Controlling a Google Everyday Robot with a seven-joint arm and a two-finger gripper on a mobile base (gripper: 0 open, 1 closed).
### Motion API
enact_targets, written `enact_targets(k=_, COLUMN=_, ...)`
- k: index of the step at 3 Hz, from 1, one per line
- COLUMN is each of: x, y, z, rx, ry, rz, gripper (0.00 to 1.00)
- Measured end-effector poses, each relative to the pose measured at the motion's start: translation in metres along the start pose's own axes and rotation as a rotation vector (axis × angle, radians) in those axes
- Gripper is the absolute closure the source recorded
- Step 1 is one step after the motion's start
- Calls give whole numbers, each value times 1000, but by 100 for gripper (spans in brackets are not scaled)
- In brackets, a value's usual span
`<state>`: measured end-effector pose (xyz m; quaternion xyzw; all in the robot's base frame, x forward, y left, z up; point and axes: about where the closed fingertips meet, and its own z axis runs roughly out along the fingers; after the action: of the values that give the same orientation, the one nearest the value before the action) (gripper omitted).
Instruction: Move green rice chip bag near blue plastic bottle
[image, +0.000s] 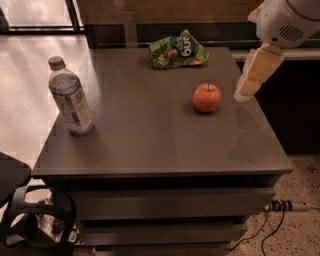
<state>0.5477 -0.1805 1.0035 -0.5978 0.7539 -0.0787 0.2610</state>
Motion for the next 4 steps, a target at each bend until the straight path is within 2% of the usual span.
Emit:
enact_targets(k=1, x=-29, y=-44, z=36, rx=89, ry=-123, rz=34, gripper=0)
enact_targets(k=2, x=-53, y=-72, z=56, rx=123, ry=-187, rz=40, gripper=0)
enact_targets(k=3, x=-103, y=-104, z=103, rx=123, ry=-209, rz=31, gripper=0)
enact_targets(k=4, x=-103, y=-107, z=108, rx=129, ry=-193, rz=31, gripper=0)
